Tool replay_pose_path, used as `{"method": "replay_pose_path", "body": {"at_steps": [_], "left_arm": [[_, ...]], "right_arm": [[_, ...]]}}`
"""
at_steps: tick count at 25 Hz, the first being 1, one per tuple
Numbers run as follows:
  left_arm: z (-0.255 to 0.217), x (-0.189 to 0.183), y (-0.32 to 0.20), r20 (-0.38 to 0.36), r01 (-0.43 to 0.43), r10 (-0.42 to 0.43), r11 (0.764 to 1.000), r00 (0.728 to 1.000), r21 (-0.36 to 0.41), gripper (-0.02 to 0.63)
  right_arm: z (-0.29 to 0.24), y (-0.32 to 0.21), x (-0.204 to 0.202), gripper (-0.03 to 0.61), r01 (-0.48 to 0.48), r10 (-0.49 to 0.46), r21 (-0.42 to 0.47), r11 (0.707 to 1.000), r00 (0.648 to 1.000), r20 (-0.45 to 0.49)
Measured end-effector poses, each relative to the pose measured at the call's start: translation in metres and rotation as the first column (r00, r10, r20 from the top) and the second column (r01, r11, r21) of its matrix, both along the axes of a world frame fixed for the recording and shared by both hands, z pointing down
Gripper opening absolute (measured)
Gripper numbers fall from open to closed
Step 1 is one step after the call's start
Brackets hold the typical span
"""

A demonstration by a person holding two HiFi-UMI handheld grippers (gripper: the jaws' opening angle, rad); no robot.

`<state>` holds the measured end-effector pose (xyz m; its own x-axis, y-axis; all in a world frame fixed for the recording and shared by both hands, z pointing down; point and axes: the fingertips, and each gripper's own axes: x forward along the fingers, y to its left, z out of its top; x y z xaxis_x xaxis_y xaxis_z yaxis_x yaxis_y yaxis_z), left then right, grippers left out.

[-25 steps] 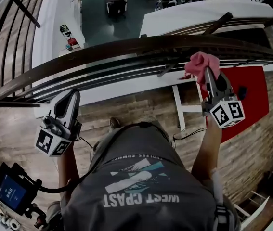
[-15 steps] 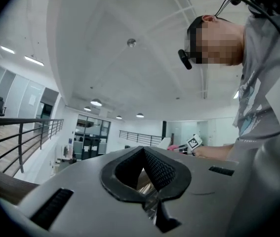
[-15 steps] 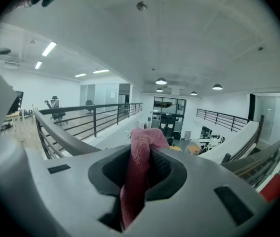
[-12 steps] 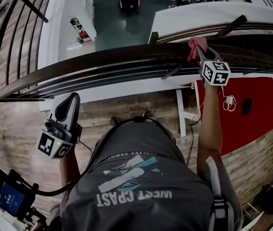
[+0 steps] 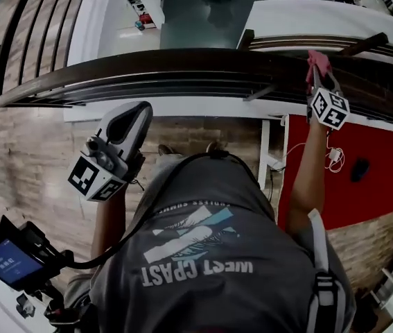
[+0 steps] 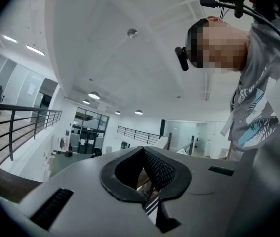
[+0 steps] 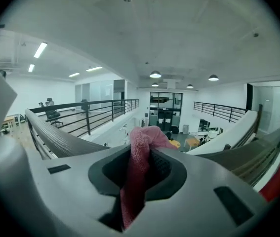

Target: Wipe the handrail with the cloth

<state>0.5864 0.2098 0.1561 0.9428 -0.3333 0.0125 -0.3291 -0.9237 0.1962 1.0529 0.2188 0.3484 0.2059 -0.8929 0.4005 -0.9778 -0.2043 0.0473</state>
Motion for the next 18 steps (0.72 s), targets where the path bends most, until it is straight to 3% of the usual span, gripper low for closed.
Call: {"method": "replay_pose_path", "body": {"at_steps": [3, 5, 7, 9, 12, 16, 18], "left_arm": [[0.001, 0.002, -0.006, 0.017, -0.011, 0.011, 1.0, 1.0, 0.006, 0.003], [0.0, 0.002, -0.008, 0.0, -0.002, 0.002, 1.0, 1.0, -0.01, 0.003], [0.004, 0.005, -0.007, -0.003, 0.003, -0.004, 1.0, 1.0, -0.029, 0.003], [0.01, 0.013, -0.005, 0.0, -0.016, 0.016, 0.999, 1.0, -0.032, 0.003], [0.008, 0.016, -0.001, 0.013, -0.042, 0.041, 0.999, 0.999, 0.008, 0.003], [-0.002, -0.007, 0.003, -0.003, -0.017, 0.017, 0.999, 1.0, 0.038, 0.003], [-0.002, -0.023, 0.002, -0.018, 0.01, -0.009, 0.999, 1.0, 0.043, 0.003]], "right_arm": [[-0.009, -0.001, -0.022, 0.051, 0.018, -0.017, -0.009, 1.0, 0.999, 0.04], [-0.015, -0.03, -0.085, 0.051, 0.147, -0.146, -0.027, 0.989, 0.989, 0.036], [-0.014, -0.057, -0.15, 0.051, 0.291, -0.293, -0.078, 0.954, 0.956, -0.017], [-0.011, -0.064, -0.173, 0.052, 0.36, -0.366, -0.108, 0.927, 0.93, -0.043], [-0.007, -0.048, -0.139, 0.051, 0.313, -0.311, -0.051, 0.948, 0.95, 0.039], [-0.002, -0.012, -0.07, 0.051, 0.114, -0.111, -0.051, 0.992, 0.993, 0.048], [0.002, -0.019, -0.081, 0.051, 0.118, -0.115, -0.065, 0.991, 0.992, 0.049]]}}
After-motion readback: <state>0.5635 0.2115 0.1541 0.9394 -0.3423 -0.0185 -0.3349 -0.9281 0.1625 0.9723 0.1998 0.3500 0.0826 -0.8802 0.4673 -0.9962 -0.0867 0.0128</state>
